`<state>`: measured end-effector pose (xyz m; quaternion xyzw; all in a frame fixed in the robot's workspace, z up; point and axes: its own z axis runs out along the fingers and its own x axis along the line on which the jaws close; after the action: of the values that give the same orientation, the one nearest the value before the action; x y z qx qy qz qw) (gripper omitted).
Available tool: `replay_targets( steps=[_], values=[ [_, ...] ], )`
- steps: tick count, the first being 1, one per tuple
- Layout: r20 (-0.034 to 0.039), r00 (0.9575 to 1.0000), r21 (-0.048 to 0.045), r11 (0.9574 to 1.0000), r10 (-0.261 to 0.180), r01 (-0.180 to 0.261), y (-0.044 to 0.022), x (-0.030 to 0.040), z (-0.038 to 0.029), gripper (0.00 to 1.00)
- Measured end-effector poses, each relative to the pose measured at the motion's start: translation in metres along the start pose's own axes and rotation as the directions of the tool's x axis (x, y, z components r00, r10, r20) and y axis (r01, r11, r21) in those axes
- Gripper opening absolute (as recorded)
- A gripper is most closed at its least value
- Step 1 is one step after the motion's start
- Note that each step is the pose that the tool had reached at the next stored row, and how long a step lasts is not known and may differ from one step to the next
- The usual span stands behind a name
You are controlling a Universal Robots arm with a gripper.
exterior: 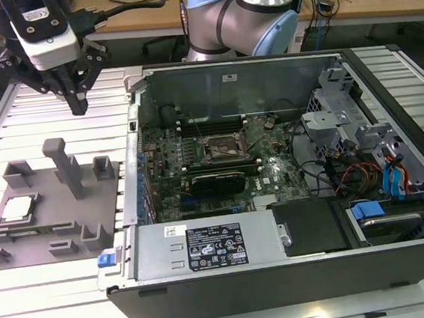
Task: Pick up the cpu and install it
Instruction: 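Reach for the cpu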
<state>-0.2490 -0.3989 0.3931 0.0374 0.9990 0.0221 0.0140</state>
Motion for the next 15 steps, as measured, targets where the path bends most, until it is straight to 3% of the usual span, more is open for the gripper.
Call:
replay_targets(
  steps=[5, 12, 15],
  values=[
    [0.0001, 1.0, -0.0001, 1.0, 0.0, 0.0, -0.0005, 0.0071, -0.0002, 0.11],
    [0.0, 1.0, -0.0001, 1.0, 0.0, 0.0, -0.0021, 0.028, -0.0002, 0.11],
    [0.0001, 1.0, -0.0001, 1.0, 0.0, 0.0, -0.0024, 0.0325, 0.0004, 0.11]
  ],
)
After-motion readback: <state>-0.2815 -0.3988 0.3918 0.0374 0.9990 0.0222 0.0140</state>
